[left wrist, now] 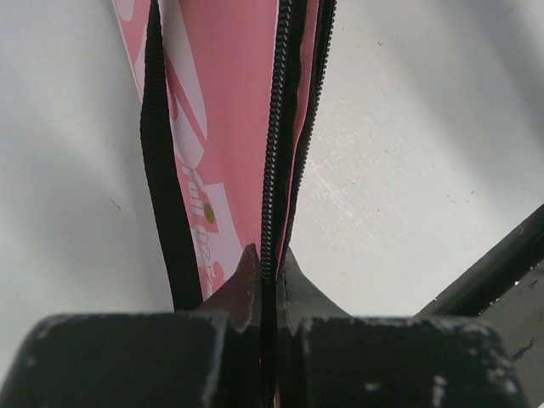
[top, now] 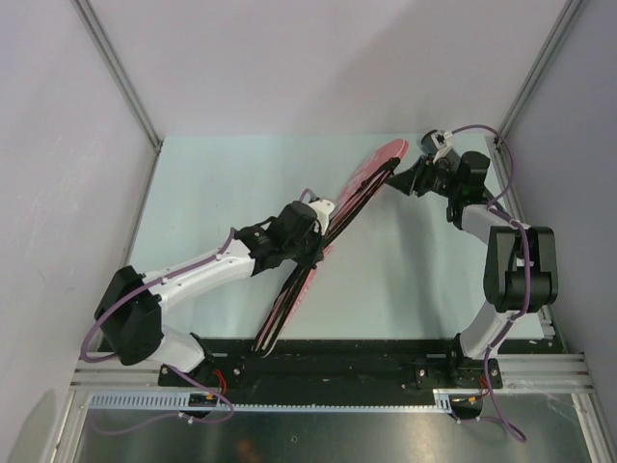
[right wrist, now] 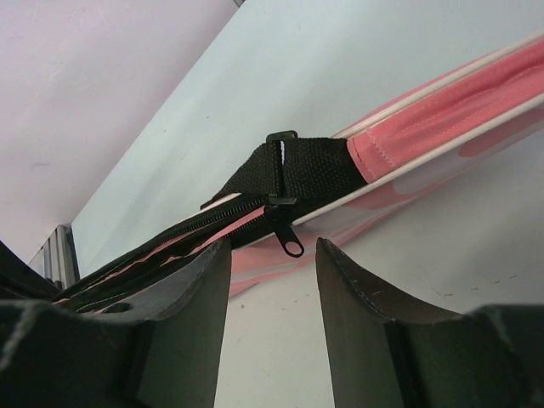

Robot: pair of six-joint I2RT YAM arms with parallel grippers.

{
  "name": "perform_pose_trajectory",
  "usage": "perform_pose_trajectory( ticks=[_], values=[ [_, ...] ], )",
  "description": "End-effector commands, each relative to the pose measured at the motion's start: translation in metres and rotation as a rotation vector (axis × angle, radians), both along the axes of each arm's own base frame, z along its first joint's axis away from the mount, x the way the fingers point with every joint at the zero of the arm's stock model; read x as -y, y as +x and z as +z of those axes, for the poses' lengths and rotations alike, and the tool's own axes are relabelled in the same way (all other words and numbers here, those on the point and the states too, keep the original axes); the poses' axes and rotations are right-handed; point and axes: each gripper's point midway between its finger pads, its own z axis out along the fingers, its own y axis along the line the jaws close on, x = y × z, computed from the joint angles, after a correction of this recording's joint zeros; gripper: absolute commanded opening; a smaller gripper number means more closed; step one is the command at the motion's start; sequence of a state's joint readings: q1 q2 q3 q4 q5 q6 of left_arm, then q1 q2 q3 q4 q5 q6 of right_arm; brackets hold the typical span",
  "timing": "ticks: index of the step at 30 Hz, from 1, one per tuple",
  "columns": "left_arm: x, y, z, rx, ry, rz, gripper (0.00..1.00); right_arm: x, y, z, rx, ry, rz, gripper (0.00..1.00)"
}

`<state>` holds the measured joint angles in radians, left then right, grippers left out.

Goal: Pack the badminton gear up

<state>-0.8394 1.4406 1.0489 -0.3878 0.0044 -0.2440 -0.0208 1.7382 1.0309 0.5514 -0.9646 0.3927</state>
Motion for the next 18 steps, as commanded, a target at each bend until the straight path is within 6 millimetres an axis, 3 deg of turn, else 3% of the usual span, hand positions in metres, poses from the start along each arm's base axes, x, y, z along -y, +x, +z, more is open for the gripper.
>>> perform_pose_trajectory(
  ticks=[1,8,14,15,17,18],
  values=[
    [0.010,-0.001,0.020,0.032,-0.065,-0.035,0.00,-0.003,0.006,0.028,0.111,0.003,0.024,0.49],
    [0.010,-0.002,0.017,0.025,-0.061,-0.035,0.00,-0.006,0.011,0.031,0.111,0.009,0.036,0.40],
    [0.009,0.000,0.019,0.032,-0.059,-0.030,0.00,-0.009,0.011,0.032,0.100,0.016,0.050,0.12],
    [0.010,0.000,0.019,0.033,-0.060,-0.028,0.00,-0.011,0.012,0.035,0.104,0.013,0.049,0.00],
    [0.010,0.001,0.019,0.031,-0.059,-0.019,0.00,-0.010,0.013,0.032,0.085,0.006,0.036,0.00],
    [0.010,0.003,0.020,0.035,-0.060,-0.015,0.00,-0.023,0.008,0.033,0.087,0.003,0.060,0.00]
  ],
)
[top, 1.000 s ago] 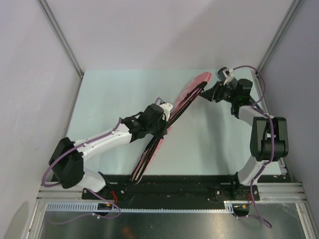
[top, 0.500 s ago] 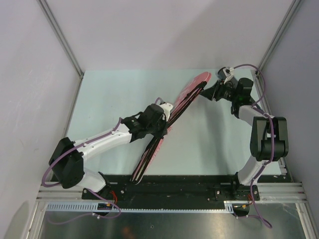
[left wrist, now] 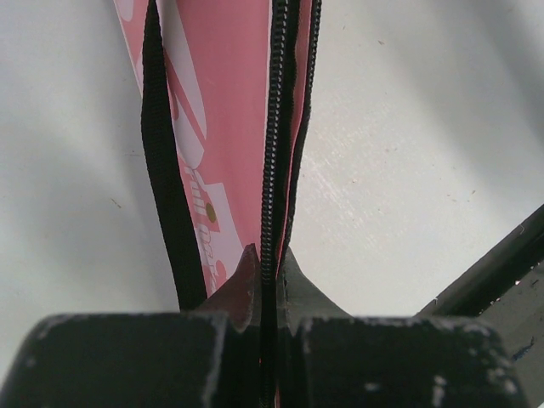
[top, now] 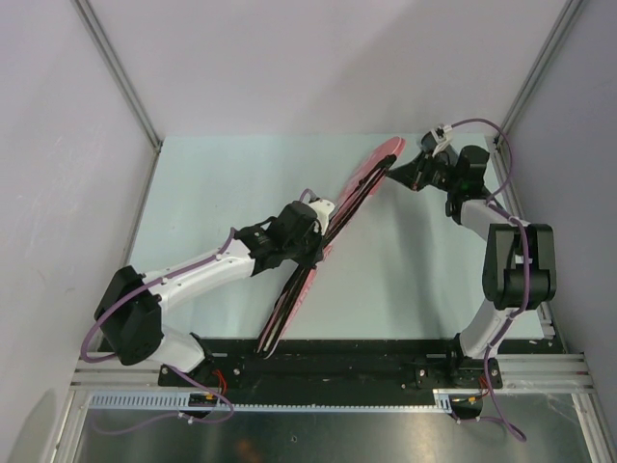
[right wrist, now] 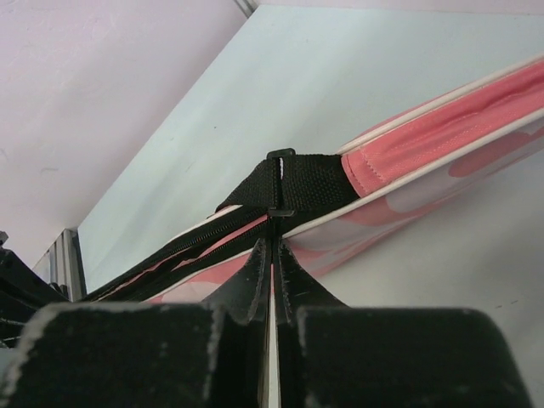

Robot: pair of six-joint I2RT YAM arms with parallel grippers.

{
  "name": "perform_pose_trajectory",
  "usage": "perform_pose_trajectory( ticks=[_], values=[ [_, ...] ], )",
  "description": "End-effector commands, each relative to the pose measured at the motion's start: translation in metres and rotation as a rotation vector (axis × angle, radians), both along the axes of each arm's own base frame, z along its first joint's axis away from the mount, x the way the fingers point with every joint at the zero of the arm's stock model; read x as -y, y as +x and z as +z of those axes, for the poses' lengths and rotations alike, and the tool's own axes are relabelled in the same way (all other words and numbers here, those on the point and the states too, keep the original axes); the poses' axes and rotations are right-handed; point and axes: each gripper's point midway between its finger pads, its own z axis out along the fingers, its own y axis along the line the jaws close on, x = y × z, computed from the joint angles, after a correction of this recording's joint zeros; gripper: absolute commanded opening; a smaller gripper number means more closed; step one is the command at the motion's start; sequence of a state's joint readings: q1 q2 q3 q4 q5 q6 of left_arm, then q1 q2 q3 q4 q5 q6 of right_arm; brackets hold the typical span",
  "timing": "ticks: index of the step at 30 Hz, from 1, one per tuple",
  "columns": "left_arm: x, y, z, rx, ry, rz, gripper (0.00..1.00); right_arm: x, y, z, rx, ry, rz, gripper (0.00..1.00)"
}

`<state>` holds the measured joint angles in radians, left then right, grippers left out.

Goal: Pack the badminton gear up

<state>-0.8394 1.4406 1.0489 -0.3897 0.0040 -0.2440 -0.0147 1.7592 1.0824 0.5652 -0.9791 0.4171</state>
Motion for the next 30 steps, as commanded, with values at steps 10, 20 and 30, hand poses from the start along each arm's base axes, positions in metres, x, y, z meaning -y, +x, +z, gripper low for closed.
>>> perform_pose_trajectory(
  ticks=[10,20,30],
  values=[
    [0.016,0.011,0.026,0.039,-0.075,0.018,0.00,-0.051,-0.015,0.007,-0.063,-0.125,-0.107,0.00],
    [0.012,0.028,0.042,0.095,-0.078,0.096,0.00,-0.109,-0.097,0.018,-0.173,0.023,-0.108,0.00],
    [0.008,0.038,0.049,0.077,-0.118,0.154,0.00,-0.167,-0.205,-0.027,-0.243,0.088,0.060,0.00]
  ],
)
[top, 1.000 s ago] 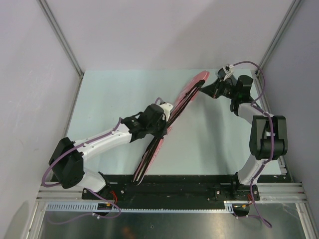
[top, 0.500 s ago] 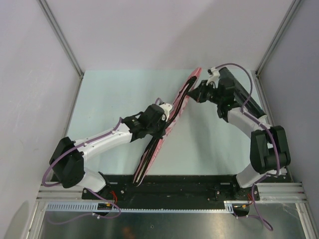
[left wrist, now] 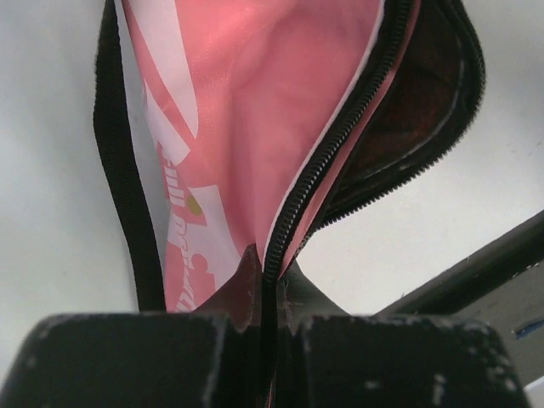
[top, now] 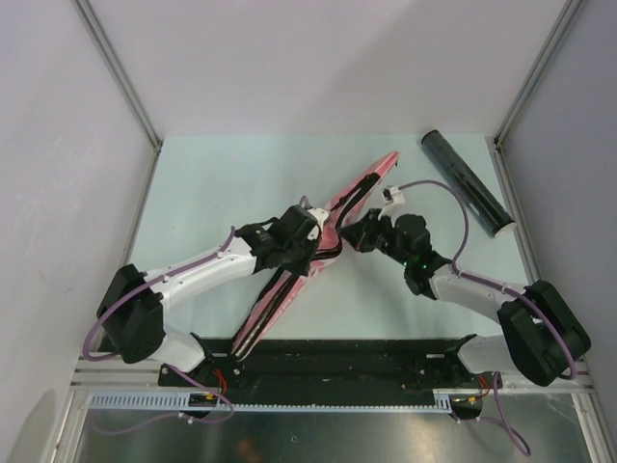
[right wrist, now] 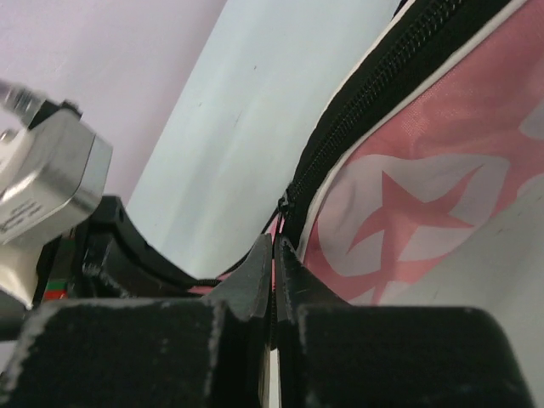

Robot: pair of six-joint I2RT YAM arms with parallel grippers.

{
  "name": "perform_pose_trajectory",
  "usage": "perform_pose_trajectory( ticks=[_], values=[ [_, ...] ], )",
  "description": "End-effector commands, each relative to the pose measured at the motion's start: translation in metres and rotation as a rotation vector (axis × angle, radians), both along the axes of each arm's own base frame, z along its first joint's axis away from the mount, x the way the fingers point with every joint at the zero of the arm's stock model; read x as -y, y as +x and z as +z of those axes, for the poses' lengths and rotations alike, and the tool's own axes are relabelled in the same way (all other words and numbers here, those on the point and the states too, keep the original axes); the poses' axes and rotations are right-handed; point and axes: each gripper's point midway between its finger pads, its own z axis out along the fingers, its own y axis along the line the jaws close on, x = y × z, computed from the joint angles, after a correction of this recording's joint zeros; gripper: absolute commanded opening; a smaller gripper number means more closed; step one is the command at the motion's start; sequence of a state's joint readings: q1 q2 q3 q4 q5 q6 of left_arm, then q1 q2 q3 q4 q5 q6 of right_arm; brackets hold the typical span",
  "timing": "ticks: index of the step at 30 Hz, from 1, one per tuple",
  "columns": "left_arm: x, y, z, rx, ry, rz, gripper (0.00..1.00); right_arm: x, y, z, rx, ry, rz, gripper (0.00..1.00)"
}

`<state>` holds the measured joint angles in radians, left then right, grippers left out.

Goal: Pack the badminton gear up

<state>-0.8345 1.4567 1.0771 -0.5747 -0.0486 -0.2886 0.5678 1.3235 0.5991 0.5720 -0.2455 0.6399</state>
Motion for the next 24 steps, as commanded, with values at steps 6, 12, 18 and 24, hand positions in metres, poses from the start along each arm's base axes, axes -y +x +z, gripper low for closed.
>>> perform_pose_trajectory(
  ticks=[6,12,18,24],
  values=[
    [0.035,0.045,0.063,0.176,-0.249,0.075,0.00,0.000,-0.032,0.024,0.022,0.086,0.143,0.00],
    [0.032,0.033,0.062,0.166,-0.256,0.028,0.00,0.020,-0.019,0.039,-0.006,0.040,0.149,0.37],
    [0.031,0.026,0.056,0.149,-0.254,0.002,0.01,0.071,0.017,0.037,-0.147,0.042,-0.210,0.74],
    [0.032,0.024,0.054,0.144,-0.250,-0.015,0.00,0.092,0.055,0.039,-0.232,0.056,-0.306,0.77]
  ],
)
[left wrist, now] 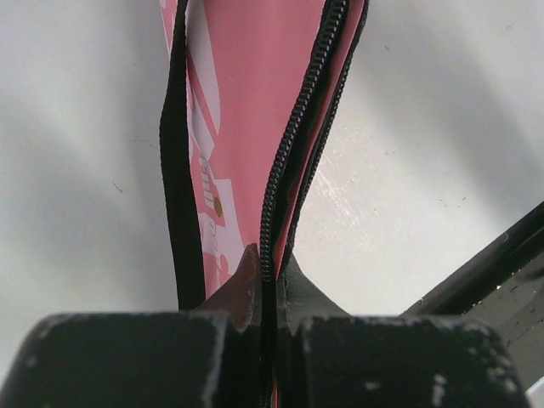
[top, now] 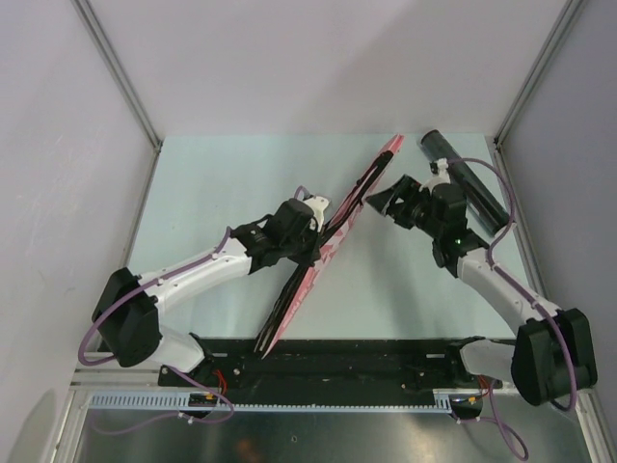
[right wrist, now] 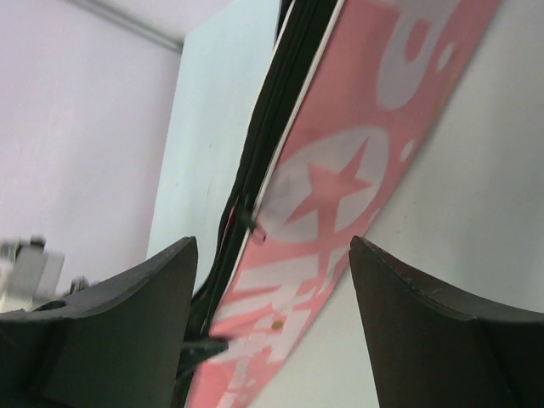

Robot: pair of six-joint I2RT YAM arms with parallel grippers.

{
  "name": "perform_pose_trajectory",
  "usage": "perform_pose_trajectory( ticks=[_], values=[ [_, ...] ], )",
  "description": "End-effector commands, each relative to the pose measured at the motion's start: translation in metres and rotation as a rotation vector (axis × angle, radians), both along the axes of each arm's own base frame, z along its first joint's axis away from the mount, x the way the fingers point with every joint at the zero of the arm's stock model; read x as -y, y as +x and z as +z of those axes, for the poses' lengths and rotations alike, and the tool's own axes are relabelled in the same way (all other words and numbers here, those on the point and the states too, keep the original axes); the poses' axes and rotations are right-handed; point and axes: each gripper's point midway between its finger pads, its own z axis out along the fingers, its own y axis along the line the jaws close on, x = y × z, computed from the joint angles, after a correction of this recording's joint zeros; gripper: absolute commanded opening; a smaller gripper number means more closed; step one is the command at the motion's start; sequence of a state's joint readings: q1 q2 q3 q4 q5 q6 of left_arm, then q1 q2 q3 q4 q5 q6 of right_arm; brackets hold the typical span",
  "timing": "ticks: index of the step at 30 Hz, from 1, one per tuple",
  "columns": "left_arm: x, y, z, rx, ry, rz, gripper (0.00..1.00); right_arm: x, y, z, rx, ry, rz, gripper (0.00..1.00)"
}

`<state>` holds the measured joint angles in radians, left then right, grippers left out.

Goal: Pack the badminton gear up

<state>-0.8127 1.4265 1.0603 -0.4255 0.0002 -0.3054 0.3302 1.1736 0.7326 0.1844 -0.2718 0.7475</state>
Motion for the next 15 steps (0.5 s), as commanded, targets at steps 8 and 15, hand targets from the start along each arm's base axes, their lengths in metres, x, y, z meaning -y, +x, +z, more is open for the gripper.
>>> perform_pose_trajectory(
  ticks=[8,15],
  values=[
    [0.012,0.004,0.023,0.056,-0.085,-0.029,0.00,0.009,0.075,0.007,-0.068,-0.015,-0.122,0.77],
    [0.006,0.004,0.021,0.080,-0.055,-0.026,0.00,0.008,0.104,0.006,-0.089,-0.020,-0.176,0.63]
  ],
)
